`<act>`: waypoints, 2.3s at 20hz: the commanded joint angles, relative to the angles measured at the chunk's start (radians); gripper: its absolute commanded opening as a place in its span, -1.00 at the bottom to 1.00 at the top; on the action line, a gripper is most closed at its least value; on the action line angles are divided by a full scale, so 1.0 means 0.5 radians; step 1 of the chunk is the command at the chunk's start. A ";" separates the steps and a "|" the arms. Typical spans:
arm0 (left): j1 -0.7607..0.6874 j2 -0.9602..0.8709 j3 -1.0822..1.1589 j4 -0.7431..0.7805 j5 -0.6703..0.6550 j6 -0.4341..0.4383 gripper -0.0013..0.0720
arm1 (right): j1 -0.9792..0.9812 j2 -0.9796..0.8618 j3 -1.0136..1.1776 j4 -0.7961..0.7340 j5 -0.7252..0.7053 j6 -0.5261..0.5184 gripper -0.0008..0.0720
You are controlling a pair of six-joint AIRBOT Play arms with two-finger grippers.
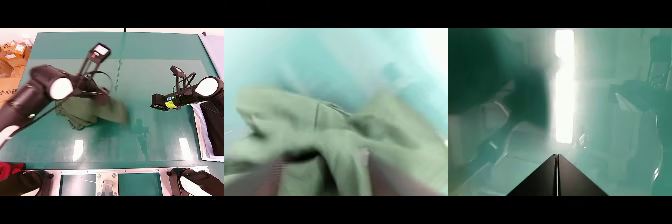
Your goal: Fold the shirts.
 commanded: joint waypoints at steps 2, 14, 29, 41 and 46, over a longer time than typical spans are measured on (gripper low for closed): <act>0.164 -0.121 0.149 -0.029 -0.143 -0.006 0.68 | 0.002 0.000 0.000 0.030 -0.002 0.001 -0.91; 1.258 -0.128 -0.271 -0.111 -0.518 -0.021 0.68 | 0.002 -0.876 0.204 0.436 -0.228 -0.534 0.07; 1.258 -0.445 -0.018 -0.318 -0.272 0.121 -0.91 | 0.144 -1.547 0.610 1.221 -0.168 -0.994 -0.92; 1.258 0.447 0.964 -0.484 -0.282 0.265 -0.91 | -0.445 -0.129 1.431 1.218 -0.177 -0.866 -0.92; 1.258 0.697 1.286 -0.633 -0.231 0.329 -0.91 | -0.690 0.423 1.615 1.160 -0.365 -0.857 -0.92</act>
